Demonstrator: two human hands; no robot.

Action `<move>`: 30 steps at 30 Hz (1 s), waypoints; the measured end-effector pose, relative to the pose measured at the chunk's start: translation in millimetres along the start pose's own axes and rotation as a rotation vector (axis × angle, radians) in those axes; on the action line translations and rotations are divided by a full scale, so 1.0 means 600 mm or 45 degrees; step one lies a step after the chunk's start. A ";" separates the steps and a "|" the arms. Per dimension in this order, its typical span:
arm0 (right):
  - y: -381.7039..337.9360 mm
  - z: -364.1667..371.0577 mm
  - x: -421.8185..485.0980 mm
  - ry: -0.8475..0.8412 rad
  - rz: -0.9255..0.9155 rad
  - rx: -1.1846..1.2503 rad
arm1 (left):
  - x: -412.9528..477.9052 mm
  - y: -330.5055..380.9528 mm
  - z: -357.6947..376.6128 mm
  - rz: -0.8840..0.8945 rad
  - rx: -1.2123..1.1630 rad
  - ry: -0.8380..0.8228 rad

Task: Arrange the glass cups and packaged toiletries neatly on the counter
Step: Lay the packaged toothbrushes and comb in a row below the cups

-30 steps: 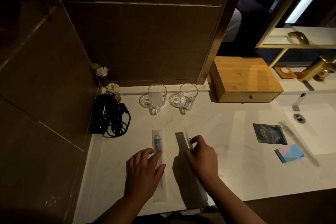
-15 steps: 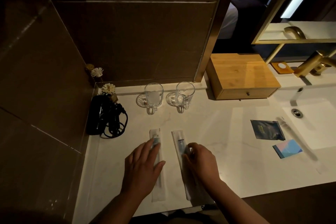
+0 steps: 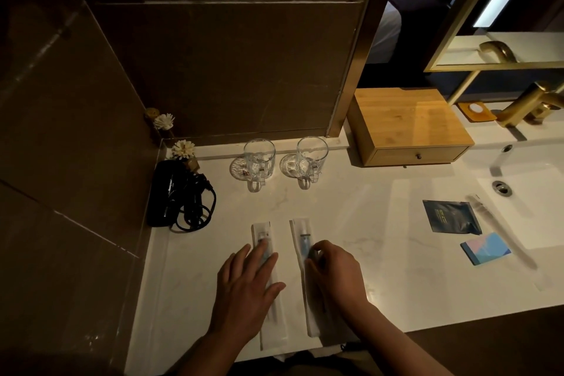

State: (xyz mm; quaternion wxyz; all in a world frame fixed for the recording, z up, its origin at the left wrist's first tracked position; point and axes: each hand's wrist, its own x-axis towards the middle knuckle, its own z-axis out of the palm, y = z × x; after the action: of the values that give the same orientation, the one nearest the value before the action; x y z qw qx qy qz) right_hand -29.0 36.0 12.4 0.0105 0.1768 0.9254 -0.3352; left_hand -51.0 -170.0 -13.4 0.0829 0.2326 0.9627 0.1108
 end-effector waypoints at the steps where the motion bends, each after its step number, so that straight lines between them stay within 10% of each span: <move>1: 0.000 -0.001 0.000 -0.006 0.003 0.010 | 0.000 -0.001 0.001 -0.002 -0.010 -0.003; 19: 0.263 -0.310 0.066 0.531 0.361 -0.144 | 0.058 -0.044 0.006 -0.383 0.018 0.215; 30: 0.434 -0.394 0.136 0.292 0.604 -0.647 | 0.069 -0.042 0.044 -0.429 0.085 0.393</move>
State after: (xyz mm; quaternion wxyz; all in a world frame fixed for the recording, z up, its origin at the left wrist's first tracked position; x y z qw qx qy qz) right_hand 5.2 395.3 23.9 0.0278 0.4145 0.9076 -0.0610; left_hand -92.9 -168.0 -49.9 -0.0559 0.0516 0.9923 0.0977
